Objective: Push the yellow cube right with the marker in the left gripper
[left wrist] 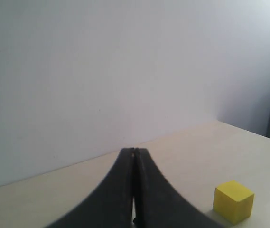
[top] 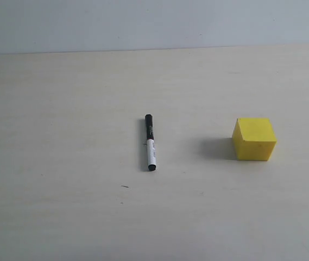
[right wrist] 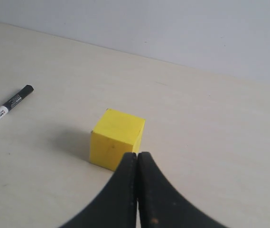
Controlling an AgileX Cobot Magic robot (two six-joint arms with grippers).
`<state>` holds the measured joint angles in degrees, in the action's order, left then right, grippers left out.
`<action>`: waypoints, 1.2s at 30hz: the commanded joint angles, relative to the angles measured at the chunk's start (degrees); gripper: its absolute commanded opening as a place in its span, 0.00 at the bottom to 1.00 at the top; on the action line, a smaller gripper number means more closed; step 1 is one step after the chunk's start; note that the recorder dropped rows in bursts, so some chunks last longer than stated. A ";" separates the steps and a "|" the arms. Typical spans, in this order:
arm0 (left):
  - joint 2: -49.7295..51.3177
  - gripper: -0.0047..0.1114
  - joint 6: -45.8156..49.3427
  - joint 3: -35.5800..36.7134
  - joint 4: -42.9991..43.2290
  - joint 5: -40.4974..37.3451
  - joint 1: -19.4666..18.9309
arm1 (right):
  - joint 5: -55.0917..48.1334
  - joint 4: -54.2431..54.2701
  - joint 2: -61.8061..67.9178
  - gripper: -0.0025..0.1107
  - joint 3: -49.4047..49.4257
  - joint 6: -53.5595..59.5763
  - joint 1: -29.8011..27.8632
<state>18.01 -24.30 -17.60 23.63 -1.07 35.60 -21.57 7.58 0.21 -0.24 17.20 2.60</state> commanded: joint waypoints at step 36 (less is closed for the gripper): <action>-18.01 0.04 3.85 13.26 -6.53 -12.50 -37.10 | 0.39 -0.02 -0.21 0.02 0.24 0.10 0.08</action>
<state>0.26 -23.48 -7.95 17.81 -18.43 -1.10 -21.57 7.58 0.21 -0.24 17.20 2.60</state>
